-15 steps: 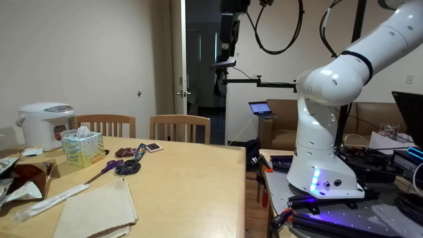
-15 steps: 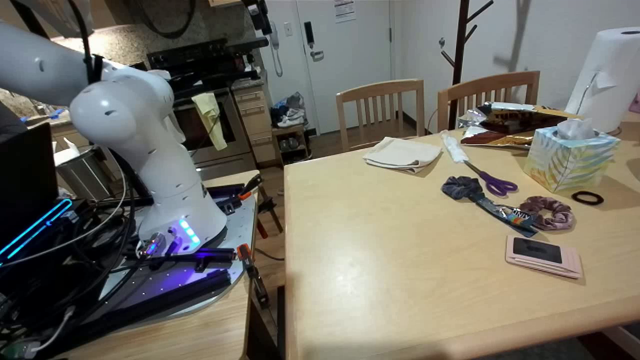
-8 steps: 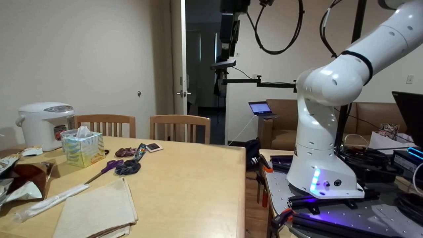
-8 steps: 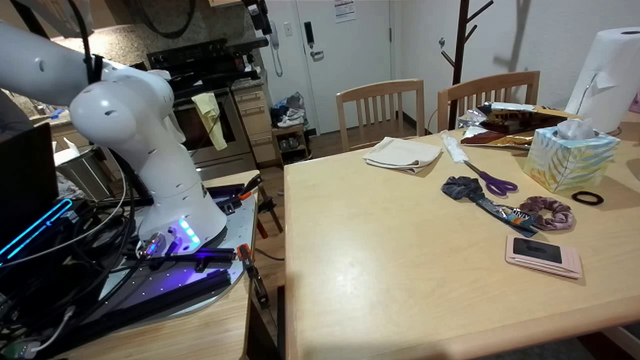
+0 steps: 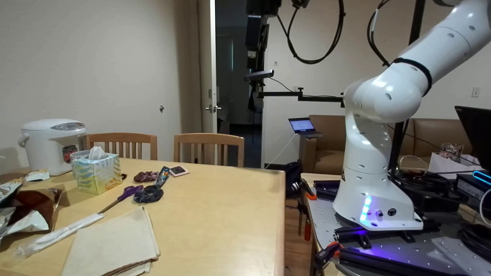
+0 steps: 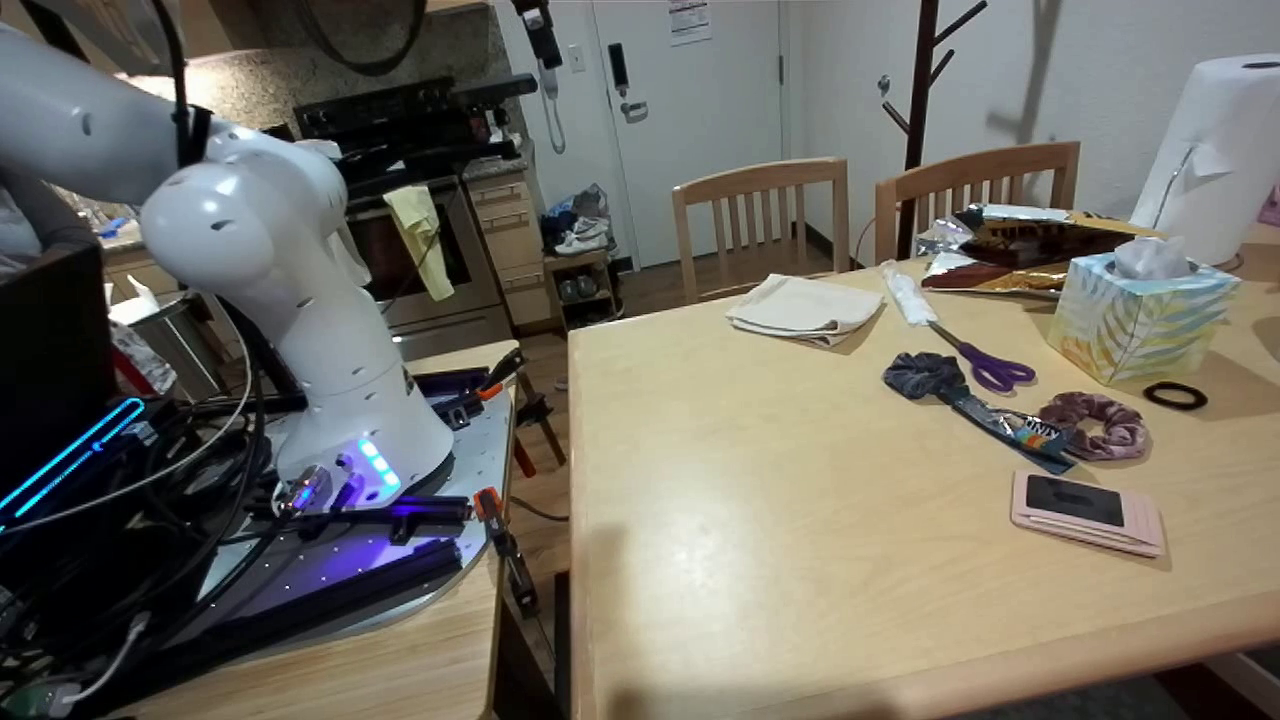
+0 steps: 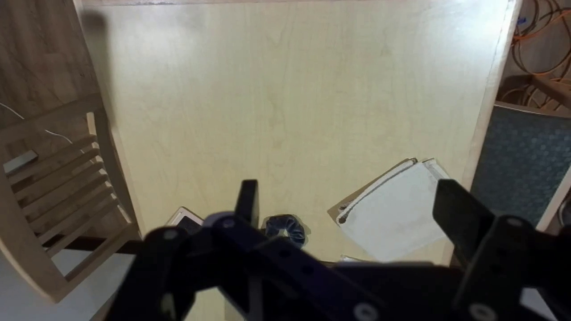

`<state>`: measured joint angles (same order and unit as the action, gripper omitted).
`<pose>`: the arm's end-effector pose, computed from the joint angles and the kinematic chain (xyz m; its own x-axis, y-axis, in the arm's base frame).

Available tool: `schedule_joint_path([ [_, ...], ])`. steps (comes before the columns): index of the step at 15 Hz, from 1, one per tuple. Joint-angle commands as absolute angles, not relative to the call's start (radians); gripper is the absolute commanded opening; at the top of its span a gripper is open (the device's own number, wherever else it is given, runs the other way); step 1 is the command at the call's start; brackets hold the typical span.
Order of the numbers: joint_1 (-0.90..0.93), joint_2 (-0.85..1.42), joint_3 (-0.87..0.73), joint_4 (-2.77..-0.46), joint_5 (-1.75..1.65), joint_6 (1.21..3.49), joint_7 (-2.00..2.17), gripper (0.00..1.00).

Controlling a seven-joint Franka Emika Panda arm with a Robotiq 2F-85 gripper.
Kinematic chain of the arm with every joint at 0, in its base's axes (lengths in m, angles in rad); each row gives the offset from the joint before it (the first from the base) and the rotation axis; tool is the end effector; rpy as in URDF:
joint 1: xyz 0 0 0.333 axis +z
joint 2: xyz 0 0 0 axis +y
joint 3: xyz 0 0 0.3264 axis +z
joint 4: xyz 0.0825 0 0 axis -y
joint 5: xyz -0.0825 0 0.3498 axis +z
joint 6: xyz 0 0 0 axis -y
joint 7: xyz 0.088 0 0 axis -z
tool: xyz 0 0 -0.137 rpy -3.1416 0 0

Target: Wipe the table with the towel

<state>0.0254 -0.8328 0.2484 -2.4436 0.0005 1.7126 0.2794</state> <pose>0.2590 0.0914 0.5469 0.9891 -0.0664 0.1315 -0.0861 -0.9848 0.1510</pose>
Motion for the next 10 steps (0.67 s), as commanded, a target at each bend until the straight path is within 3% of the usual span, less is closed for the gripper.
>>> schedule_joint_path([
  [1,0.04,-0.635,0.226,-2.315,-0.01,1.739,0.215,1.0],
  [10,0.069,-0.127,0.207,-1.88,-0.032,1.639,0.107,1.0],
])
